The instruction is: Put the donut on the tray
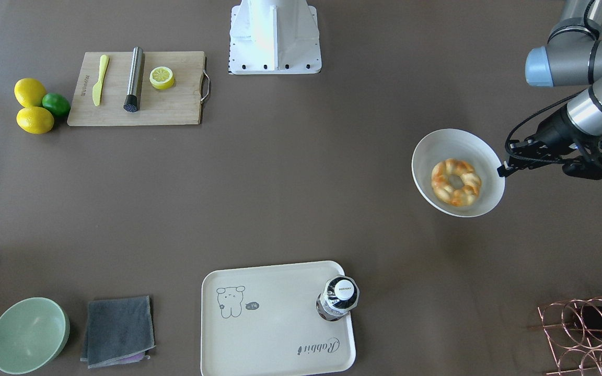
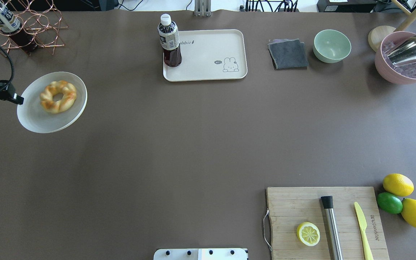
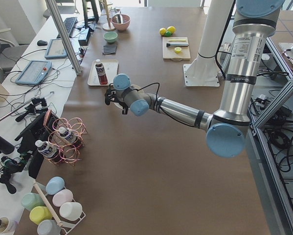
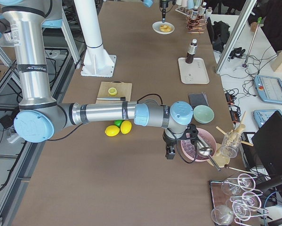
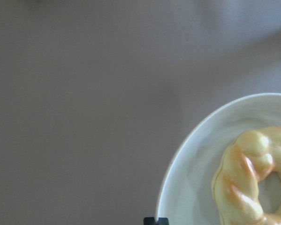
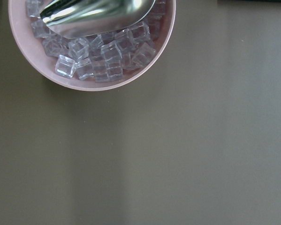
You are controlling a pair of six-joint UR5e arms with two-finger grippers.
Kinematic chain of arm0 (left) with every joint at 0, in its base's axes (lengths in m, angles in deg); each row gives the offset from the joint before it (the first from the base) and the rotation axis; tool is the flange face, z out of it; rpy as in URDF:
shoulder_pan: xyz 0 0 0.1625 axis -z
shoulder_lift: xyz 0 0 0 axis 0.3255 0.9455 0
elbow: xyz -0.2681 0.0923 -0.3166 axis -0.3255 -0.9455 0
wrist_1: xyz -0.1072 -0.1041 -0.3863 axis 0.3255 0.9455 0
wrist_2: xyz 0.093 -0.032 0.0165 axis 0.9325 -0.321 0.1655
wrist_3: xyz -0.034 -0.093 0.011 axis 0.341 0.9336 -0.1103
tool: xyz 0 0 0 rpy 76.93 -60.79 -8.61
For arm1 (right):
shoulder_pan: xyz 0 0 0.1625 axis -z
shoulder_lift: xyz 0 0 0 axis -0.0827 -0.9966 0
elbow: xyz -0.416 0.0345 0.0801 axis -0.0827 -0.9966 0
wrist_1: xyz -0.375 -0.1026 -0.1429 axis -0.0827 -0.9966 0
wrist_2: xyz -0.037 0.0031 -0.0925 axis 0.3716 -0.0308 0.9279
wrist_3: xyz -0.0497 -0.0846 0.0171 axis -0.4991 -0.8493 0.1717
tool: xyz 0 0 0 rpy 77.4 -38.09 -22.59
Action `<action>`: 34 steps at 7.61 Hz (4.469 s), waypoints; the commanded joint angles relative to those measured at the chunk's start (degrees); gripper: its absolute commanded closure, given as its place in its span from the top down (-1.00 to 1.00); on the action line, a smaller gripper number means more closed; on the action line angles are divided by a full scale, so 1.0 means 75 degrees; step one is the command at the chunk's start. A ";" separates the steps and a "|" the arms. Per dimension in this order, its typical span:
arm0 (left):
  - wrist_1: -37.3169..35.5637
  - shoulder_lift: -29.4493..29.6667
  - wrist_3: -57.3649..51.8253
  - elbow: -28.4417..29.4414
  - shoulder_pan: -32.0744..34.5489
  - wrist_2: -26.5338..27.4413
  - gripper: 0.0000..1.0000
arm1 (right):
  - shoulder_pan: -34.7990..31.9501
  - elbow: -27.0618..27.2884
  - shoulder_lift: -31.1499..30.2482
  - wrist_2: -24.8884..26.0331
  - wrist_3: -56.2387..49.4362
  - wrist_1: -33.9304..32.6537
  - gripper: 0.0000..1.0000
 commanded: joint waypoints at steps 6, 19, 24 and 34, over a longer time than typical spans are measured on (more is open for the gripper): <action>-0.1811 0.2450 0.3144 -0.0611 -0.2337 0.1986 -1.00 | 0.2010 0.2015 0.0217 -0.0803 0.4130 0.0949 1.00; -0.3254 0.4174 0.4468 -0.0482 -0.3650 0.3277 -1.00 | 0.6395 0.2110 0.2866 0.1517 1.0376 0.2620 1.00; -0.3254 0.4186 0.4480 -0.0505 -0.3954 0.3734 -1.00 | 0.6654 0.1934 0.2901 0.1541 1.0353 0.2608 0.82; -0.3254 0.4327 0.4468 -0.0436 -0.3942 0.3734 -1.00 | 0.6654 0.1571 0.3218 0.1541 1.0365 0.2620 -0.73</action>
